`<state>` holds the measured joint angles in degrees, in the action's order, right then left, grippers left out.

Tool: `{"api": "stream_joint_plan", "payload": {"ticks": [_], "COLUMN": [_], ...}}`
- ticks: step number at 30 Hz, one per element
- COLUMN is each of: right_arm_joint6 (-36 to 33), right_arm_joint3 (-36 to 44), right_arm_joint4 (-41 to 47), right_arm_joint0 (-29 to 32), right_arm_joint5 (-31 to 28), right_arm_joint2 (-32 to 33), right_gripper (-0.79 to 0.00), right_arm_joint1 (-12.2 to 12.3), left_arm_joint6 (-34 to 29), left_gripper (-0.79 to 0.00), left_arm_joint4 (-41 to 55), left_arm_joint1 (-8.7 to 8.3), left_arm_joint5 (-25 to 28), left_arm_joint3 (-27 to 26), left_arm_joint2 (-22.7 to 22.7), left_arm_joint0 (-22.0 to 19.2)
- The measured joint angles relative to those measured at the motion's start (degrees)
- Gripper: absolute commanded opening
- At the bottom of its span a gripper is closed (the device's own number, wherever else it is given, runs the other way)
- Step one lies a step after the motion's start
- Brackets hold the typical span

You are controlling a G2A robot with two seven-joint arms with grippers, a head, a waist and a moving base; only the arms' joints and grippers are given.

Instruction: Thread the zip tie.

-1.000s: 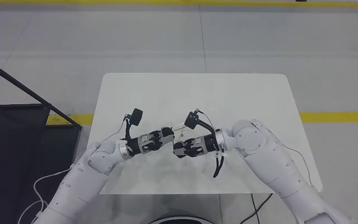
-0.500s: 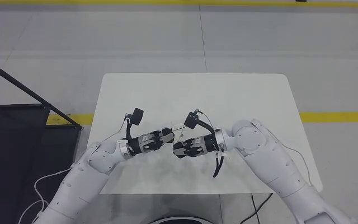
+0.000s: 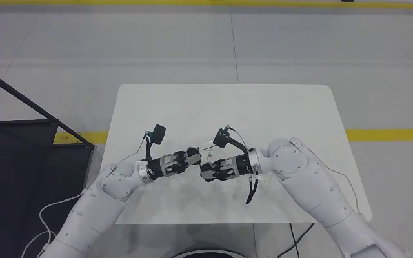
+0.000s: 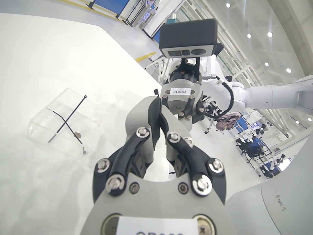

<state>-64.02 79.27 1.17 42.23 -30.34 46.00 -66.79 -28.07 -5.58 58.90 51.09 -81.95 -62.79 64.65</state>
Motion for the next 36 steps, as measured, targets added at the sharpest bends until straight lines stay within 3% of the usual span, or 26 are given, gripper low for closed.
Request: {"api": "stream_joint_plan", "payload": {"ticks": [1, 2, 3, 5, 7, 12, 23, 36], "right_arm_joint6": [0.0, 0.0, 0.0, 0.2, 0.3, -0.1, 0.8, 8.1], "right_arm_joint3": [0.0, 0.0, -0.1, -0.2, -0.1, 0.3, -1.3, -7.7], "right_arm_joint4": [0.0, 0.1, 0.1, 0.2, 0.2, 1.1, -2.2, -15.8], "right_arm_joint0": [0.0, 0.0, 0.0, 0.0, 0.0, 0.6, 0.3, -6.4], "right_arm_joint5": [0.0, 0.1, 0.2, 0.4, 0.5, 0.3, 7.6, 23.1], "right_arm_joint2": [0.0, 0.0, 0.1, 0.2, 0.5, 2.8, 7.8, 0.3], "right_gripper": [-0.754, -0.536, -0.434, -0.157, -0.102, -0.062, -0.089, -0.339], "right_arm_joint1": [0.0, 0.0, 0.0, 0.0, 0.1, 0.8, 2.3, -0.5], "left_arm_joint6": [0.0, 0.1, 0.1, 0.4, 0.8, 1.6, 3.1, 4.2], "left_gripper": [-0.785, -0.785, -0.785, -0.785, -0.785, -0.785, -0.785, -0.785], "left_arm_joint4": [-0.1, -0.1, -0.2, -0.2, -0.4, -1.4, -4.9, -6.3], "left_arm_joint1": [0.01, 0.02, 0.03, 0.03, -0.03, -0.53, -1.68, -1.84], "left_arm_joint5": [0.0, 0.1, 0.1, 0.1, 0.2, 1.0, 4.0, 4.4], "left_arm_joint3": [0.0, 0.0, 0.0, 0.0, 0.1, 0.0, -2.2, -3.4], "left_arm_joint2": [0.0, 0.0, -0.1, -0.3, -1.0, -3.7, -9.1, -9.9], "left_arm_joint0": [0.0, 0.0, 0.0, 0.0, 0.1, 0.9, 5.0, 6.8]}}
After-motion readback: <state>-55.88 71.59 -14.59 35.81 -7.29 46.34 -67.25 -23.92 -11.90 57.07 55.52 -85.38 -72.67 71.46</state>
